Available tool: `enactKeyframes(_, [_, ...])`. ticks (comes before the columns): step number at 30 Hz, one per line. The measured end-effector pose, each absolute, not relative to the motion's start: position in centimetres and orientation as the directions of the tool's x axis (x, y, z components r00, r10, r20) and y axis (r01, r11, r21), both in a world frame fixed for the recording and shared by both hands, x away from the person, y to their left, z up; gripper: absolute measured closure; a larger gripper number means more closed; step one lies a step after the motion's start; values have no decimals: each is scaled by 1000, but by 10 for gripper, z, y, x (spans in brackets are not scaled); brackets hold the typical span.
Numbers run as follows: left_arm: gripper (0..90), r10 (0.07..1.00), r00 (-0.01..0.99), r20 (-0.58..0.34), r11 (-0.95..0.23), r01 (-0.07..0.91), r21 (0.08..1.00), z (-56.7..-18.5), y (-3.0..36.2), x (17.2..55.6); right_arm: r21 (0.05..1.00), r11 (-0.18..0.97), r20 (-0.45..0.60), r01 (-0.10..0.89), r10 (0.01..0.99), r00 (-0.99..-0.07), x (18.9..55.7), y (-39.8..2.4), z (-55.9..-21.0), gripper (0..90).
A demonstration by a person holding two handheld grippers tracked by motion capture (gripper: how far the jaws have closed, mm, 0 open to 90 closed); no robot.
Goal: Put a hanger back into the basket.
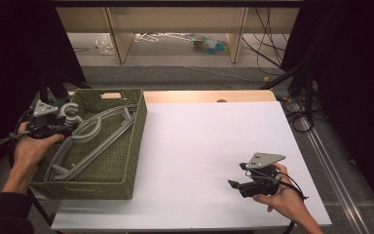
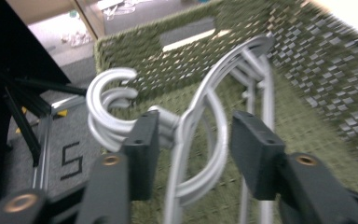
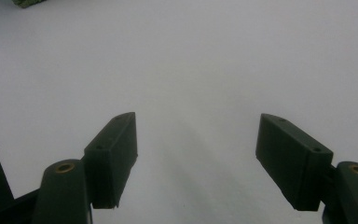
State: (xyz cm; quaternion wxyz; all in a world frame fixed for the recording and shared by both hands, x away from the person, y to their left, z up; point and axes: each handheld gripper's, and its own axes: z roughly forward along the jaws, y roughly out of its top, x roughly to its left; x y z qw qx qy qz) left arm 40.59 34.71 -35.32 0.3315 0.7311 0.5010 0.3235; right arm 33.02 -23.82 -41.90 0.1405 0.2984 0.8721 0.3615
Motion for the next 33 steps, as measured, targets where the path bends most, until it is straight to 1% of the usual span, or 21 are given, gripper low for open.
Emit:
enactKeyframes(6, [372, 936, 329, 127, -275, 454, 848, -341, 325, 376, 723, 547, -26, 423, 633, -774, 330, -239, -419, 293])
enactKeyframes(8, [344, 935, 335, 114, -262, 438, 860, -338, 317, 366, 725, 545, -26, 422, 633, -773, 330, -239, -420, 291])
enactKeyframes(9, [332, 936, 339, 93, -242, 428, 871, -338, 313, 362, 726, 542, -23, 424, 635, -772, 330, -239, -420, 290])
enactKeyframes(11, [322, 932, 360, 50, -206, 408, 890, -340, 304, 354, 729, 536, -19, 425, 637, -771, 330, -239, -420, 289])
enactKeyframes(14, [309, 919, 393, 28, -198, 397, 896, -345, 288, 344, 731, 535, -20, 423, 637, -771, 330, -238, -419, 289])
enactKeyframes(21, [258, 879, 476, 15, -213, 364, 907, -353, 252, 328, 734, 533, -21, 422, 638, -770, 330, -239, -420, 288])
enactKeyframes(25, [225, 864, 503, -11, -198, 359, 912, -358, 237, 325, 735, 533, -24, 419, 638, -769, 330, -239, -419, 286])
enactKeyframes(33, [210, 838, 545, -31, -190, 346, 919, -368, 214, 321, 738, 527, -17, 421, 639, -769, 330, -239, -420, 282])
